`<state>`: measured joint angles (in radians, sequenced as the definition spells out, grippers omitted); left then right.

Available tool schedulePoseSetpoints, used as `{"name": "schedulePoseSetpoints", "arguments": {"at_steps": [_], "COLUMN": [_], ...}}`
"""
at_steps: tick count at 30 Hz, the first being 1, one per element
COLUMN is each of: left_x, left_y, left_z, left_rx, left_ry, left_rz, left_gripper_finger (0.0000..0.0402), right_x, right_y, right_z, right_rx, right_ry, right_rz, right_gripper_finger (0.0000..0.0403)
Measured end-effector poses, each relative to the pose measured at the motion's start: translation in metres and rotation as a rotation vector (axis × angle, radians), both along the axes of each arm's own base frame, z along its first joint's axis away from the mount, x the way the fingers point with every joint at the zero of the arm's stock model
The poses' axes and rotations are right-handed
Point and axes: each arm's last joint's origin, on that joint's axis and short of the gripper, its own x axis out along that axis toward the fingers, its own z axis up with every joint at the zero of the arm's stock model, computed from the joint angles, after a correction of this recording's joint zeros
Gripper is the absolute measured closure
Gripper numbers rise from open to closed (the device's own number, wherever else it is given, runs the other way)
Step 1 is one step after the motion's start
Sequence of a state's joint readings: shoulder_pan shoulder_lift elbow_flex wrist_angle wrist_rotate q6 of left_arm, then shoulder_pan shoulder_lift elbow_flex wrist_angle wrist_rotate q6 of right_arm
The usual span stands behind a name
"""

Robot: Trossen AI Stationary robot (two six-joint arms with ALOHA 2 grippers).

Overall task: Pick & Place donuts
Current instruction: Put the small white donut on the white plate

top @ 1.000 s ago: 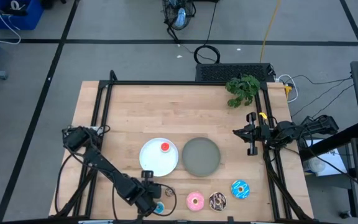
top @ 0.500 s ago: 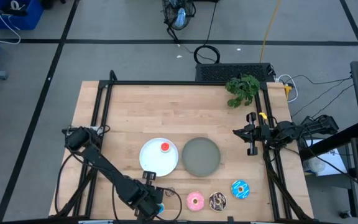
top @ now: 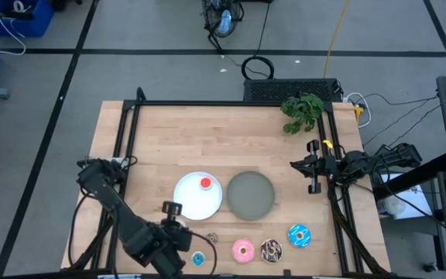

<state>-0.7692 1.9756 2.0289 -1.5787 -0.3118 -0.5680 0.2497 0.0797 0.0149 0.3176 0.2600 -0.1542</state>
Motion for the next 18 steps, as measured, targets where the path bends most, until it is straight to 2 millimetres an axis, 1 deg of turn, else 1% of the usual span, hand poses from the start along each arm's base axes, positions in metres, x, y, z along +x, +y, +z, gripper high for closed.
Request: {"name": "schedulePoseSetpoints", "arguments": {"at_steps": [3,6,8,10,13,18], "left_x": [-0.009,-0.015,-0.017,-0.019,-0.021,-0.017], "left_y": [0.005,0.016,0.019,0.022,0.022,0.024], "left_z": [0.017,0.027,0.029,0.032,0.029,0.028], "left_rx": [-0.036,-0.044,-0.049,-0.043,-0.027,-0.013], "left_ry": [-0.055,-0.063,-0.087,-0.110,-0.093,-0.100], "left_rz": [-0.035,0.017,0.029,0.048,0.045,0.027], "left_gripper_finger": [0.0381,0.0393,0.0394,0.0386,0.0380,0.0395], "right_x": [0.000,0.000,0.000,0.000,0.000,0.000], "right_y": [0.000,0.000,0.000,0.000,0.000,0.000], "right_z": [0.000,0.001,0.001,0.000,0.000,0.000], "right_rx": [0.012,0.013,0.013,0.013,0.013,0.013], "right_ry": [-0.004,-0.007,-0.005,-0.005,-0.005,-0.005], "right_rz": [0.002,0.002,0.002,0.003,0.002,0.003], "right_gripper_finger": [0.0399,0.0399,0.0399,0.0399,0.0399,0.0399]}}
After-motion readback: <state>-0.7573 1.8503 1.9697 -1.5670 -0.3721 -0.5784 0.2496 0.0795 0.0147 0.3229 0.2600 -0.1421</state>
